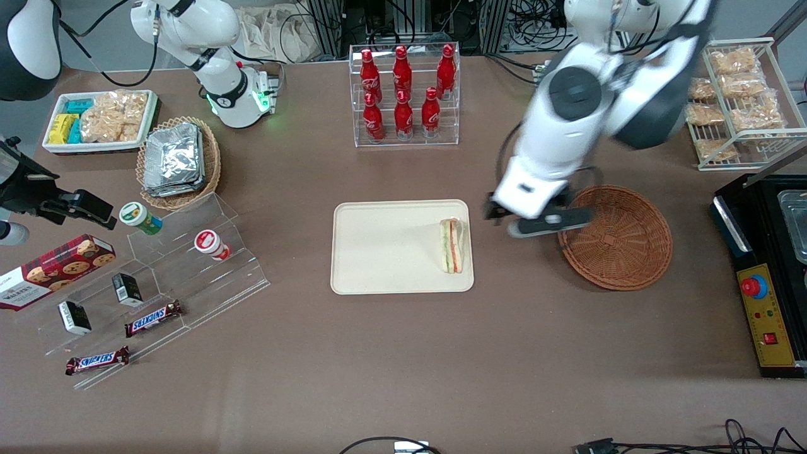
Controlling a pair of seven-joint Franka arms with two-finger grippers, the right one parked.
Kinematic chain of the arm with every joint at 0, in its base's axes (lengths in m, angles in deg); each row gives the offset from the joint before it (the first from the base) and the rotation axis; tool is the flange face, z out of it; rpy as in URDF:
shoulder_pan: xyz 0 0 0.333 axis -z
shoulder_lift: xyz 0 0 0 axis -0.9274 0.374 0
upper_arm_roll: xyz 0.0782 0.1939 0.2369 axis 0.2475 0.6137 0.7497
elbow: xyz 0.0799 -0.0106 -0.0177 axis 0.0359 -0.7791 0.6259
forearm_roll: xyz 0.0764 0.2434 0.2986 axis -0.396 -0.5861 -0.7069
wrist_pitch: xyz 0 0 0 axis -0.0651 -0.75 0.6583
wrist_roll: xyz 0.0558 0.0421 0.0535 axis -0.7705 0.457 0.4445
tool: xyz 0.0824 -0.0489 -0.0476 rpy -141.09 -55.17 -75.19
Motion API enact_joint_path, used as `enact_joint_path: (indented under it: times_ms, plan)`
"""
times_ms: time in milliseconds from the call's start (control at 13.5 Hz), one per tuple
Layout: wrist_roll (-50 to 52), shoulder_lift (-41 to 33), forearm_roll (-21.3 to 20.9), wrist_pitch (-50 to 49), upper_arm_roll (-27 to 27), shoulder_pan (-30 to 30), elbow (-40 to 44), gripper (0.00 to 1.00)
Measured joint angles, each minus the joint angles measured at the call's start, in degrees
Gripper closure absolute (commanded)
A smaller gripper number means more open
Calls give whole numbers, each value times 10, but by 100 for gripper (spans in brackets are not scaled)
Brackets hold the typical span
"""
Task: Place sandwich from basket to tray
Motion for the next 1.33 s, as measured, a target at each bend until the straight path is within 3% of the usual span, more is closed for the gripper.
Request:
enact_joint_path:
  times_ms: [148, 519, 889, 1111, 1333]
  plan:
    - [-24, -53, 9, -50, 67, 0, -7, 0]
    - [-83, -150, 9, -72, 160, 1, -83, 0]
    - [-164, -222, 10, -48, 227, 2, -171, 0]
    - [-210, -228, 12, -42, 266, 2, -183, 0]
    - [-212, -228, 12, -42, 267, 6, -178, 0]
